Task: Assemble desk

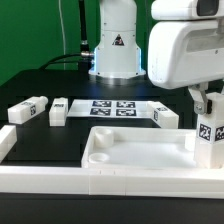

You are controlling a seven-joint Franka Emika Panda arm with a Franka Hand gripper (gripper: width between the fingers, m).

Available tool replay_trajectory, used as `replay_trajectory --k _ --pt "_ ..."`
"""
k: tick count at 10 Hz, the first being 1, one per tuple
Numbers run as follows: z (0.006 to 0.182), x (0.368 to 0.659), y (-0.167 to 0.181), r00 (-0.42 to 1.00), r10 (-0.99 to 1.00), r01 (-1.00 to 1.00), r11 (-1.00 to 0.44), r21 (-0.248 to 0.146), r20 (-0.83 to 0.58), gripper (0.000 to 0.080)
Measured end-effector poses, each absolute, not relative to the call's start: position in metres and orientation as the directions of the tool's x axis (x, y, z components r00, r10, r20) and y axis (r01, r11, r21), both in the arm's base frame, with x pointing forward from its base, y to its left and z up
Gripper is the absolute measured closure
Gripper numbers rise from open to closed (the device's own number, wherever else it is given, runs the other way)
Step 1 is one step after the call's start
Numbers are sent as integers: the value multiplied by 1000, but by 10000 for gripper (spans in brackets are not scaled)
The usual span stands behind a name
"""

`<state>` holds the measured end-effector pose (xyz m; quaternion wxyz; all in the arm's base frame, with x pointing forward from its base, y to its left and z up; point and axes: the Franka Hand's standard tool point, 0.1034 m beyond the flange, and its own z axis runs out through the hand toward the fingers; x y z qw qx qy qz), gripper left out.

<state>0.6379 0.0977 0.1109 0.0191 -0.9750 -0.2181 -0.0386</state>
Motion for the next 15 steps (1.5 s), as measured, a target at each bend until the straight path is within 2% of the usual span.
replay_trajectory --k 5,9,12,15 --pt "110 638 96 996 58 62 -996 -62 69 509" --pt "109 636 98 951 -306 -302 -950 -81 43 508" --pt "110 635 87 859 -511 -509 -859 -62 36 497" --pt "110 635 73 781 -624 -622 -782 -41 36 492"
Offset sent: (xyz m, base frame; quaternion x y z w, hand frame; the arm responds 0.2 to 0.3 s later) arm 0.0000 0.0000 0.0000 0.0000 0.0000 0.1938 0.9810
